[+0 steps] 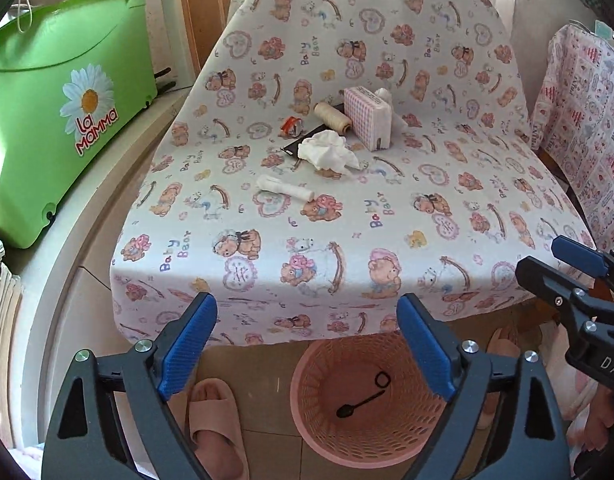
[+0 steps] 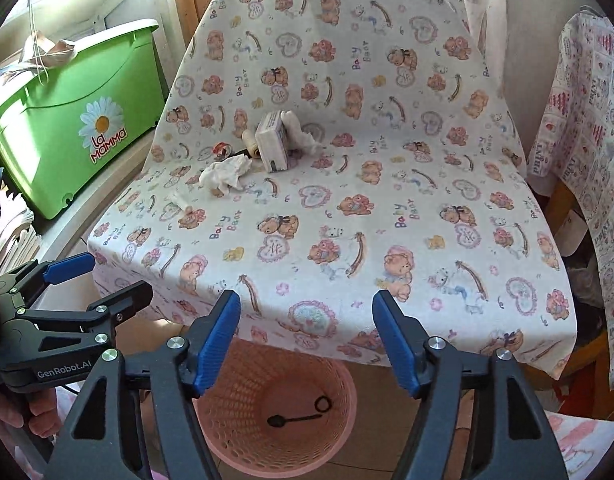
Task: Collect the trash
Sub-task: 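Reach the left gripper to the white tube and close on it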
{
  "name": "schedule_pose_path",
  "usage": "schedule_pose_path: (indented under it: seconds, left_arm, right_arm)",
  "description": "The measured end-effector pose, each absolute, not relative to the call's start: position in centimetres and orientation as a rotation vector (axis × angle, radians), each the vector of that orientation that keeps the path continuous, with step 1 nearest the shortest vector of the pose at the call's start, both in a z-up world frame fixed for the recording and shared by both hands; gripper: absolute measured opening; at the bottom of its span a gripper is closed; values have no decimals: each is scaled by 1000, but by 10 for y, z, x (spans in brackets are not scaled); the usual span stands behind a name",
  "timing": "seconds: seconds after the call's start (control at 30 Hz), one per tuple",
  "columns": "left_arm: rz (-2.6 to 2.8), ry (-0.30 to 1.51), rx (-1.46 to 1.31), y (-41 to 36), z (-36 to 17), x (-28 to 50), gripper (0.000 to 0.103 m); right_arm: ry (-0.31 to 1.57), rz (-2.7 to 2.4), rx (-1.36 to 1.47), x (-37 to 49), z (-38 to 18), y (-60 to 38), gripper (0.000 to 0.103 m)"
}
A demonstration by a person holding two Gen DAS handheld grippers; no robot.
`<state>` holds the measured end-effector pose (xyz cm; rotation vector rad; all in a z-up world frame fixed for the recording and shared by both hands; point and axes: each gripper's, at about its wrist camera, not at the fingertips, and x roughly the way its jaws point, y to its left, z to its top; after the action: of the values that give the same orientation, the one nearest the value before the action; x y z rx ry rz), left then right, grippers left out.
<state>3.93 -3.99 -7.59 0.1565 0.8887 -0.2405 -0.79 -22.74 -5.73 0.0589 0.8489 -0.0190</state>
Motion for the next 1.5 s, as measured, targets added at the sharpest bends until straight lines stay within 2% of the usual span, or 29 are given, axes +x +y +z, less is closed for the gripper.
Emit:
schedule_pose_path:
  seconds: [0.23, 0.4, 0.47, 0.53, 0.77, 0.83, 0.93, 1.13, 1.23, 1.3, 1.5]
  left_arm:
    - [-250, 1015, -73, -22, -62, 66, 90]
    - [-145, 1037, -93, -19, -48, 98, 88]
    - [-143, 1054, -121, -19, -47, 113, 83]
    - [-152, 1089, -154, -21, -49, 129, 69]
    - [-84, 1185, -148, -42, -64, 170, 56]
    - [-53, 1196, -142, -48, -70, 177, 48]
    - [-30, 1218, -118, -57, -78, 184, 42]
    - [32, 1238, -57, -65, -92, 192, 40]
    - [19, 1209, -12, -65, -92, 189, 18]
    - [-2, 1203, 16, -64, -91, 188, 9]
    - [-117, 1102, 37, -51, -74, 167, 8]
  right_arm:
    - [809, -22, 14, -4, -51, -223, 71]
    - [778, -41, 3, 7, -46, -224, 71]
    - [763, -49, -5, 11, -43, -224, 71]
    - [746, -57, -14, 13, -40, -225, 71]
    - [720, -78, -39, 17, -36, -225, 72]
    - [721, -79, -41, 18, -36, -226, 73]
    - [725, -113, -69, 21, -36, -227, 74]
    - [717, -103, -43, 21, -29, -233, 75]
    - [706, -116, -58, 20, -26, -233, 75]
    - [705, -121, -63, 21, -26, -233, 75]
    - [712, -126, -60, 21, -28, -233, 75]
